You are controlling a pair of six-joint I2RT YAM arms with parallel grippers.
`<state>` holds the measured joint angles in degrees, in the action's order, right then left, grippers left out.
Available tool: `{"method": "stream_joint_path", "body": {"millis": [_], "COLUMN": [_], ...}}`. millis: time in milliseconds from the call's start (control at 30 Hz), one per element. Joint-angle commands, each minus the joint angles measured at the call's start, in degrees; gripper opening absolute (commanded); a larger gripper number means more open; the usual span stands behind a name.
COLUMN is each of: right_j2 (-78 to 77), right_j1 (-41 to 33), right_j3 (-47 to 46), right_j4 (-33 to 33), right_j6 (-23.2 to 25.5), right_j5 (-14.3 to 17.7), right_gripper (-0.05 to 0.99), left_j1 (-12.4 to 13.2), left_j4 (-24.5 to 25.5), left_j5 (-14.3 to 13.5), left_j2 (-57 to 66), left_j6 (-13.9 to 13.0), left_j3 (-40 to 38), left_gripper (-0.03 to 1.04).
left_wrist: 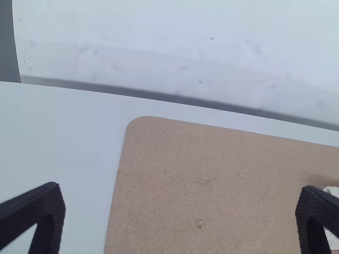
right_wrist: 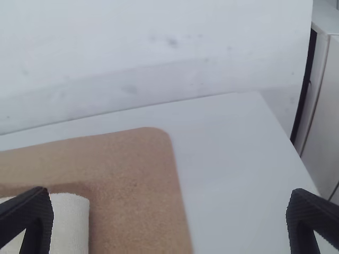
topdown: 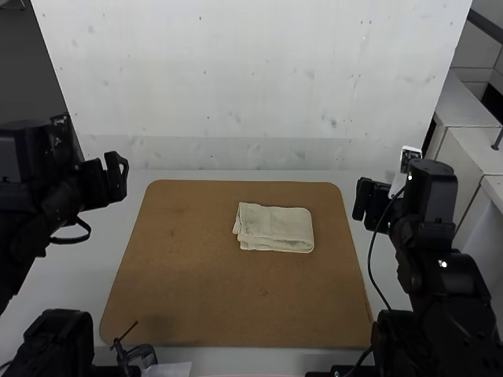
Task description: Fold the towel.
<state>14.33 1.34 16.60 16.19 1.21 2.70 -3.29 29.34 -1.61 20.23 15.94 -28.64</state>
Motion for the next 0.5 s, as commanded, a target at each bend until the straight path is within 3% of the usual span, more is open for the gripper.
{"method": "stream_joint_path", "body": {"millis": [0,167,333,467], "right_j2": [-3.87,-10.2,-12.48,-14.42], "right_j1": [-1.34,-1.61,-1.43,-1.08], "right_j3": [-1.57,-2.27,-2.63,-3.07], "right_j4": [-0.63,0.43,2.01,2.1], "right_j6": [-0.77,-0.77,-0.86,-2.09], "right_j5": [-1.91,-2.26,-2.08,-1.91], "right_gripper": [0.96,0.96,0.96,0.96], "left_j1": [-0.23,0.3,0.39,0.04], "left_j4": [2.3,3.53,6.08,7.4], "left_j5": [-0.85,-1.56,-3.32,-4.81], "left_j2": [-5.11,-12.58,-12.49,-12.32], "left_j6": [0.58,0.49,0.4,3.22], "left_j3": [-0.45,1.75,1.49,0.87], "left_gripper": [0.98,0.98,0.98,0.98]}}
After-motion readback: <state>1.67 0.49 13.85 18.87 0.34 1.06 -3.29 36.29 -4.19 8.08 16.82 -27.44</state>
